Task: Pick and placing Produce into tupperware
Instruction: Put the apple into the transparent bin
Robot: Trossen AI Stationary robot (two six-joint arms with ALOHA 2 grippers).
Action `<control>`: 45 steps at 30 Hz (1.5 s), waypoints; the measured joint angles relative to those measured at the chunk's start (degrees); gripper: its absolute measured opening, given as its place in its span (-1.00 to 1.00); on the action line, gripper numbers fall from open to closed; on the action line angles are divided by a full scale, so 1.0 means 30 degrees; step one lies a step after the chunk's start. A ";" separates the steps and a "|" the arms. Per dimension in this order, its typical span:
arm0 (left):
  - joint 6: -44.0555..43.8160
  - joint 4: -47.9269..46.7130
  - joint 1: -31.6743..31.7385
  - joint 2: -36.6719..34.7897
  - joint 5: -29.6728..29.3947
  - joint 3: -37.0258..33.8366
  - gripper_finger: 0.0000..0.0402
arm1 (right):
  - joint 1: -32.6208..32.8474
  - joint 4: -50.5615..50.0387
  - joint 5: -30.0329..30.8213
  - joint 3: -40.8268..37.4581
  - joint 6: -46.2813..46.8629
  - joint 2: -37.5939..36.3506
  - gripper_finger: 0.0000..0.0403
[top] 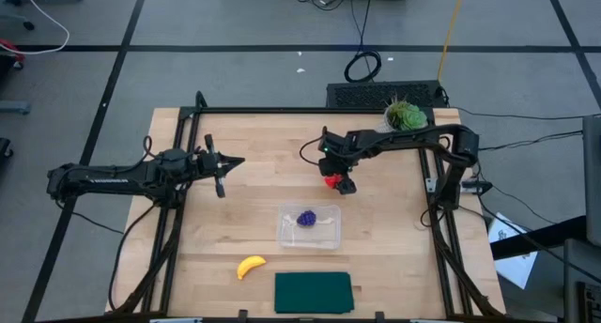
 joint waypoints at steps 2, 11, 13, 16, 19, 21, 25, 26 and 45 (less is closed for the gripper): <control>0.0000 0.0000 -0.0001 -0.0007 0.0000 0.0000 -0.96 | 0.0000 -0.0173 0.0014 -0.0019 0.0073 0.0263 0.64; 0.0000 -0.0044 0.0000 -0.0007 0.0000 0.0000 -0.96 | 0.0007 0.0073 0.0066 -0.0021 0.0072 0.0438 0.63; 0.0000 -0.0051 -0.0006 0.0000 0.0000 0.0000 -0.96 | 0.0007 0.0044 0.0066 -0.0021 0.0097 0.0430 0.63; 0.0000 -0.0055 -0.0004 0.0000 0.0000 0.0000 -0.96 | 0.0036 -0.0124 0.0085 -0.0021 -0.0076 0.0430 0.59; 0.0000 -0.0051 0.0000 -0.0007 0.0000 0.0000 -0.96 | 0.0036 -0.0150 0.0088 -0.0014 -0.0103 0.0430 0.49; 0.0000 -0.0058 -0.0001 0.0000 0.0007 0.0000 -0.96 | 0.0036 -0.0239 0.0082 -0.0014 -0.0138 0.0430 0.41; 0.0000 -0.0054 -0.0007 0.0000 0.0003 0.0000 -0.96 | 0.0036 -0.0427 0.0081 0.0015 -0.0148 0.0413 0.28; 0.0000 -0.0051 -0.0004 -0.0006 0.0006 0.0000 -0.96 | 0.0036 -0.0491 0.0081 0.0015 -0.0153 0.0408 0.28; -0.0109 -0.0036 0.0000 -0.0007 0.0000 0.0000 -0.96 | 0.0044 -0.2543 0.0103 0.1504 -0.0587 0.0335 0.35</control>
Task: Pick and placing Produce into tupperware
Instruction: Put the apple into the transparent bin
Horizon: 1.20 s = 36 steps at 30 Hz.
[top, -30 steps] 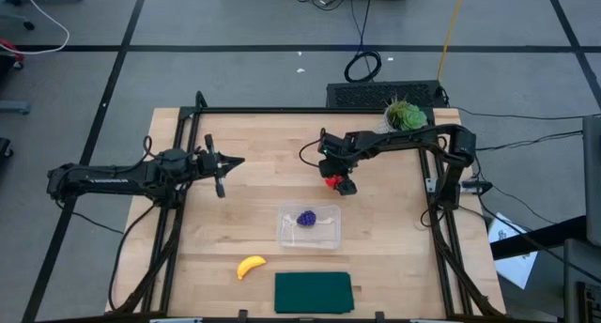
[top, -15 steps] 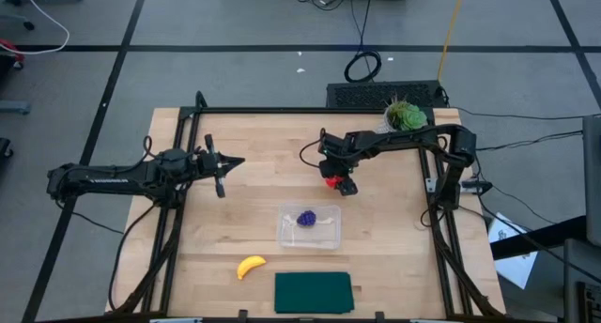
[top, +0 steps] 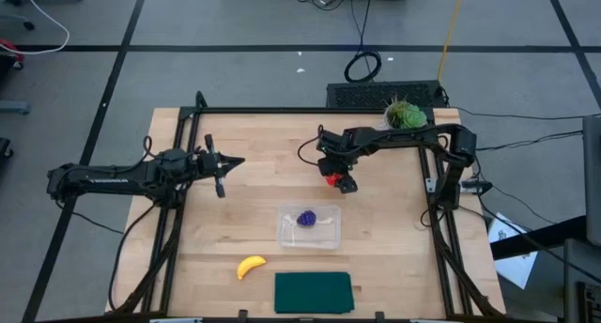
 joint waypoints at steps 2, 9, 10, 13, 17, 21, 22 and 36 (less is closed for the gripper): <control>-0.0003 0.0000 0.0000 0.0005 0.0004 0.0000 -0.96 | 0.0000 -0.0107 0.0000 0.0349 0.0007 0.0000 0.35; -0.0063 -0.0098 0.0000 0.0005 0.0005 0.0000 -0.96 | 0.0000 -0.0765 0.0000 0.1152 0.0040 0.0000 0.32; -0.0066 -0.0128 0.0000 0.0007 0.0000 0.0000 -0.96 | 0.0000 -0.0846 0.0000 0.1238 0.0044 0.0000 0.33; -0.0058 -0.0138 -0.0007 0.0000 0.0007 0.0000 -0.96 | 0.0000 -0.1372 0.0000 0.1489 0.0033 0.0000 0.35; -0.0058 -0.0131 -0.0005 0.0000 0.0002 0.0000 -0.96 | 0.0000 -0.1992 0.0000 0.1977 0.0062 0.0000 0.34; -0.0058 -0.0131 -0.0007 0.0000 0.0006 0.0000 -0.96 | 0.0000 -0.2275 -0.0003 0.2431 0.0069 0.0000 0.33; -0.0051 -0.0124 0.0000 0.0007 0.0000 0.0000 -0.96 | 0.0000 -0.2282 -0.0001 0.2553 0.0062 0.0000 0.33; -0.0034 -0.0117 -0.0003 0.0000 0.0000 0.0000 -0.96 | 0.0000 -0.3237 0.0000 0.3999 -0.0230 -0.0038 0.34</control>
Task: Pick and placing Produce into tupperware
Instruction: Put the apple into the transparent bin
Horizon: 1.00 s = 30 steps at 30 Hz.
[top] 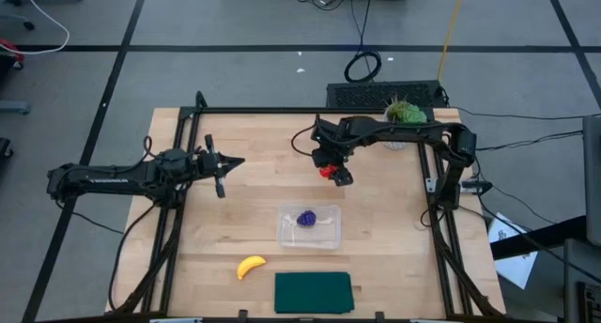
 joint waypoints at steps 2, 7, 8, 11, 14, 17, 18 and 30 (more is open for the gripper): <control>0.0016 0.0007 -0.0002 0.0000 0.0000 0.0000 -0.96 | 0.0004 -0.0096 0.0000 0.0110 -0.0154 -0.0103 0.35; 0.0019 0.0013 0.0003 0.0007 0.0000 0.0000 -0.96 | 0.0007 -0.0052 0.0033 0.0159 -0.0269 -0.0785 0.34; 0.0019 0.0017 -0.0001 0.0000 0.0000 0.0000 -0.96 | 0.0007 -0.0043 0.0088 0.0159 -0.0269 -0.0962 0.33; 0.0019 0.0066 0.0003 0.0000 0.0000 0.0000 -0.96 | 0.0050 -0.0064 0.0510 0.0159 -0.0281 -0.1485 0.33; 0.0019 0.0063 0.0003 0.0000 0.0000 0.0000 -0.96 | 0.0108 -0.0254 0.0535 0.0159 -0.0297 -0.1933 0.33; 0.0019 0.0146 0.0003 0.0006 0.0000 0.0000 -0.96 | 0.0220 -0.0475 0.0554 0.0159 -0.0135 -0.2192 0.33; 0.0019 0.0220 0.0003 0.0000 0.0000 0.0000 -0.96 | 0.0262 -0.0593 0.0554 0.0159 -0.0031 -0.2241 0.33; 0.0012 0.0299 0.0003 0.0007 0.0000 0.0000 -0.96 | 0.1216 -0.1045 0.1543 0.0270 0.0157 -0.2279 0.34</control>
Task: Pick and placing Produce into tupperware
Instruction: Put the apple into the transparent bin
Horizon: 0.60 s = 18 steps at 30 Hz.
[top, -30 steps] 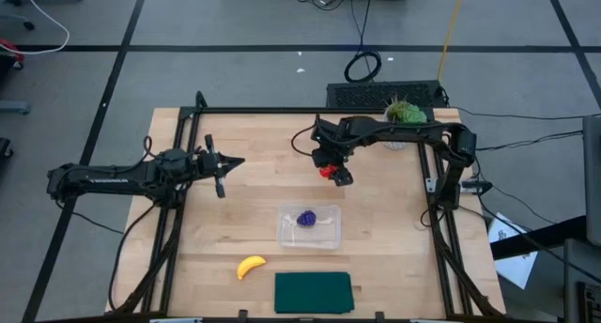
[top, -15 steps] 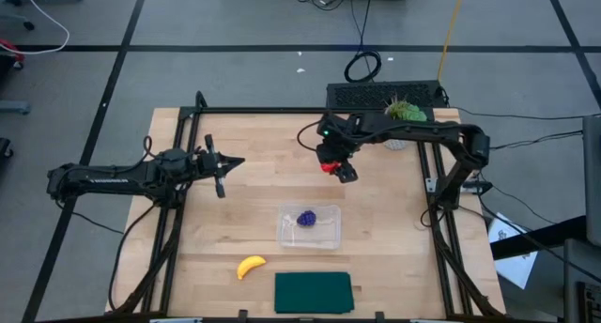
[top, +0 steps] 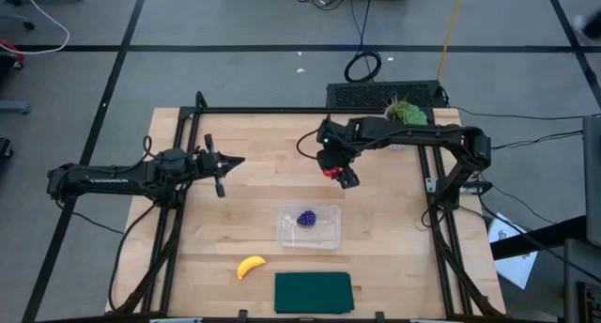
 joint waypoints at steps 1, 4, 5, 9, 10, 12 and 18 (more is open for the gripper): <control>0.0000 0.0000 0.0000 -0.0007 0.0000 0.0000 -0.96 | 0.0099 -0.0051 0.0030 0.0127 0.0007 0.0000 0.34; 0.0000 0.0000 0.0000 -0.0001 0.0000 0.0000 -0.96 | 0.0397 -0.0144 0.0016 0.0646 0.0106 0.0000 0.34; -0.0002 -0.0007 0.0000 0.0000 -0.0002 0.0000 -0.96 | 0.0499 -0.0259 0.0016 0.0852 0.0149 0.0000 0.34; -0.0016 -0.0036 0.0000 -0.0007 0.0000 0.0000 -0.96 | 0.0891 -0.0423 -0.0030 0.1523 0.0273 0.0000 0.34; -0.0015 -0.0033 0.0000 -0.0004 0.0000 0.0000 -0.96 | 0.0971 -0.0423 -0.0037 0.1609 0.0385 0.0000 0.34; -0.0022 -0.0036 0.0000 -0.0002 -0.0003 0.0000 -0.96 | 0.1131 -0.0542 -0.0042 0.1733 0.0559 0.0000 0.34; -0.0109 -0.0044 0.0000 -0.0004 -0.0007 0.0000 -0.96 | 0.1716 -0.1161 -0.0050 0.1797 0.0813 0.0000 0.34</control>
